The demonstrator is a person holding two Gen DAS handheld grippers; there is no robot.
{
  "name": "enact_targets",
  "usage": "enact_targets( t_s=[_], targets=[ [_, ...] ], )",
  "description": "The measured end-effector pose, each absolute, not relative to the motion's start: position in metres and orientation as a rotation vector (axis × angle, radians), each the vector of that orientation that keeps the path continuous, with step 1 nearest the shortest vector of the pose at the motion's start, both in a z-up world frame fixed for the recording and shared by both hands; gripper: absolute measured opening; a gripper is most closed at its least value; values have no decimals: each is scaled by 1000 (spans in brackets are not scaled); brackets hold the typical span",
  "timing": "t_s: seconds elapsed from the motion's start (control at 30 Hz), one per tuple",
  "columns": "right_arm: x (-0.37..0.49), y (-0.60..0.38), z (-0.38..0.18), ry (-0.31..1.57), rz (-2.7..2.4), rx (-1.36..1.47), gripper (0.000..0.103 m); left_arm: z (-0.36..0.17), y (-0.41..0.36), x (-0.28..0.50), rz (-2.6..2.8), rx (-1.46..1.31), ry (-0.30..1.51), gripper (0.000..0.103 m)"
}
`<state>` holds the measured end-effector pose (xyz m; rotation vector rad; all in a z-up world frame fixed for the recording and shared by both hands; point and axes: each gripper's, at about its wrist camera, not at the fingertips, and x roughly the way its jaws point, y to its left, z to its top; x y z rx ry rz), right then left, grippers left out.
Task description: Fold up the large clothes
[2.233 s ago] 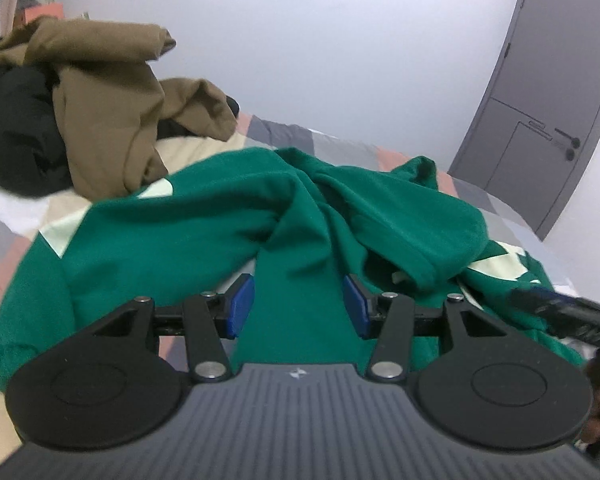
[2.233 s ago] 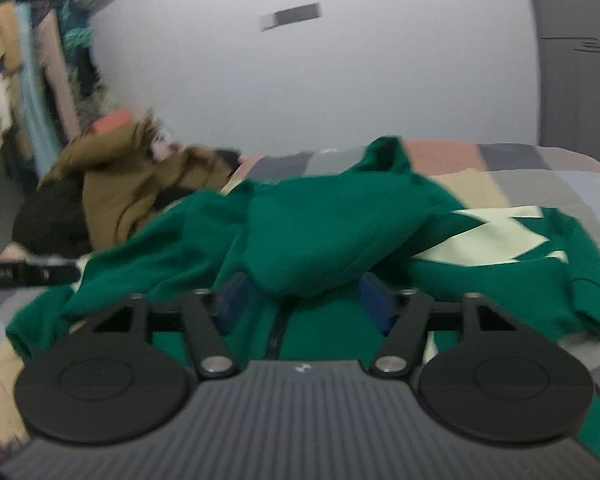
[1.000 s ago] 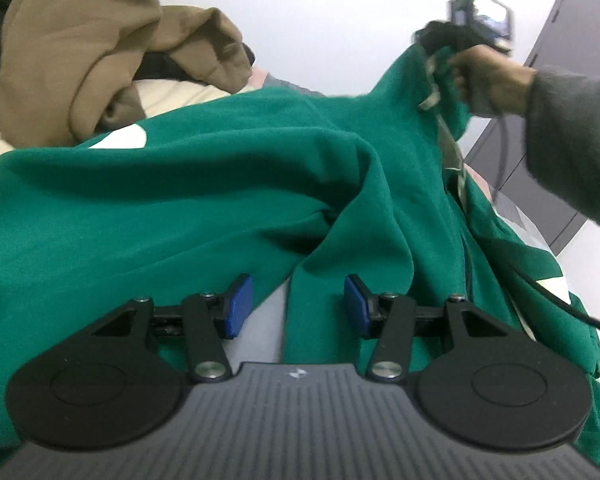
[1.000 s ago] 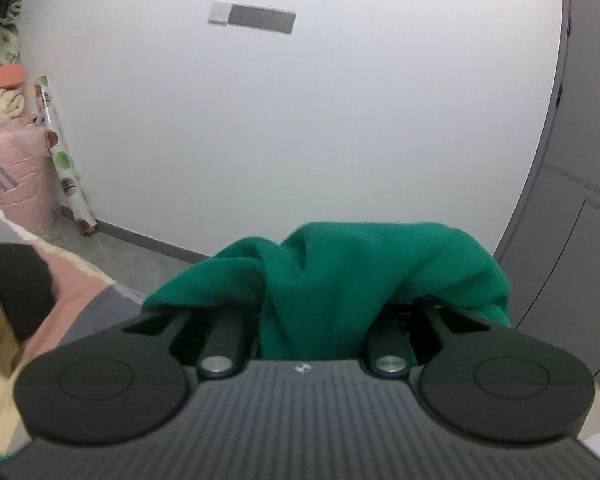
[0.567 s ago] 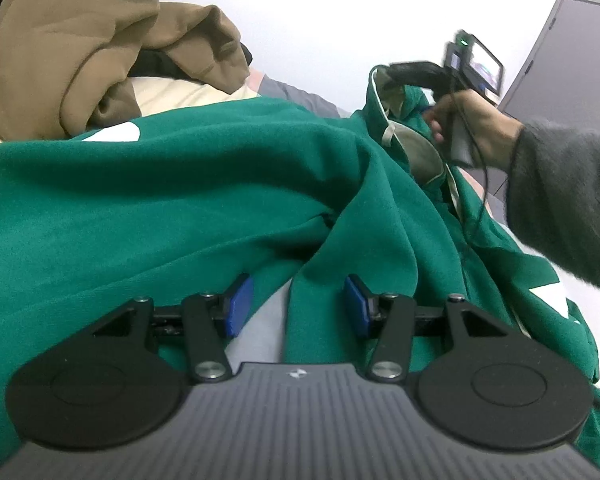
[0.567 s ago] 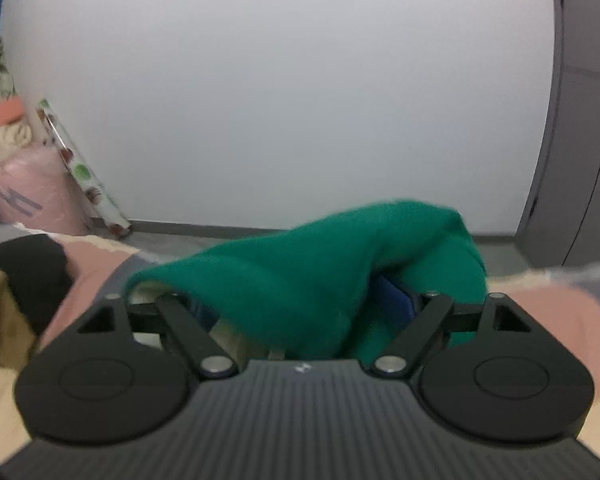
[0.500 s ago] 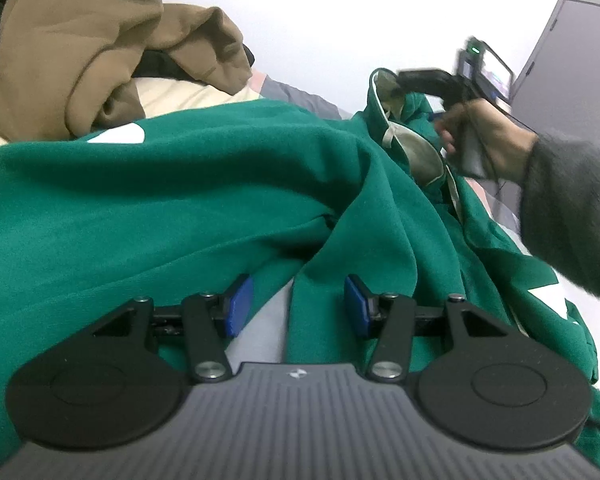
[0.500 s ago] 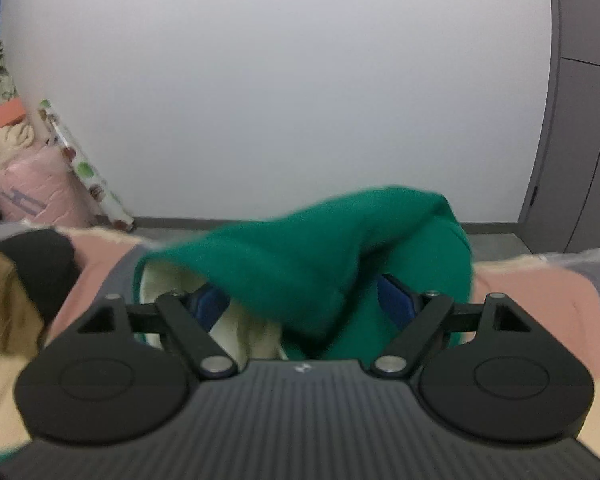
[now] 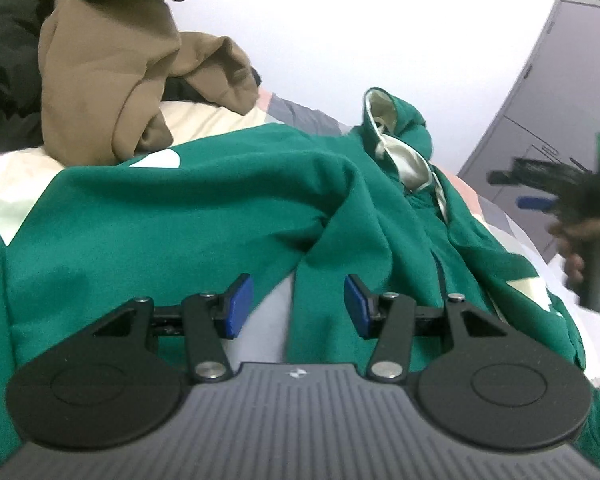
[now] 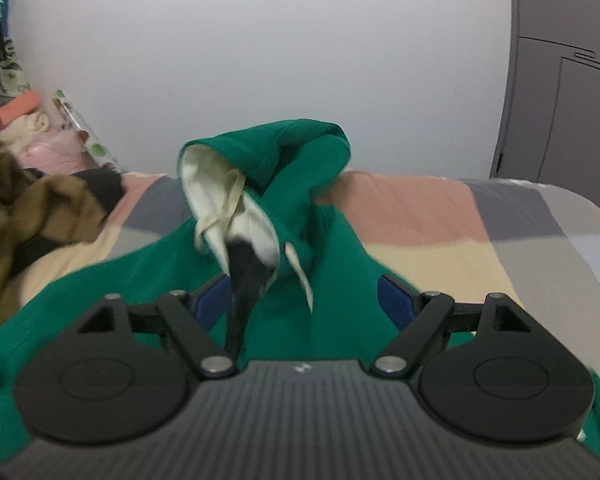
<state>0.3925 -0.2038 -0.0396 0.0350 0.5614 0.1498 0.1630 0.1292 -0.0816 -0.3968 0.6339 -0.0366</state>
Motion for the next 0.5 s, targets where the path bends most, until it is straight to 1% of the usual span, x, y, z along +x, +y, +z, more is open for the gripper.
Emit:
enact_targets(
  t_s=[0.13,0.27,0.5],
  targets=[
    [322,-218,-32,580,160,47,82,-79,117,150,-33,-367,669,56],
    [253,-236,-32,640,167,51,82,-79,108,135,-19,-344,714,56],
    [176,-271,-43,729,154,-1,82,-77,99,110,24,-344,808,56]
  ],
)
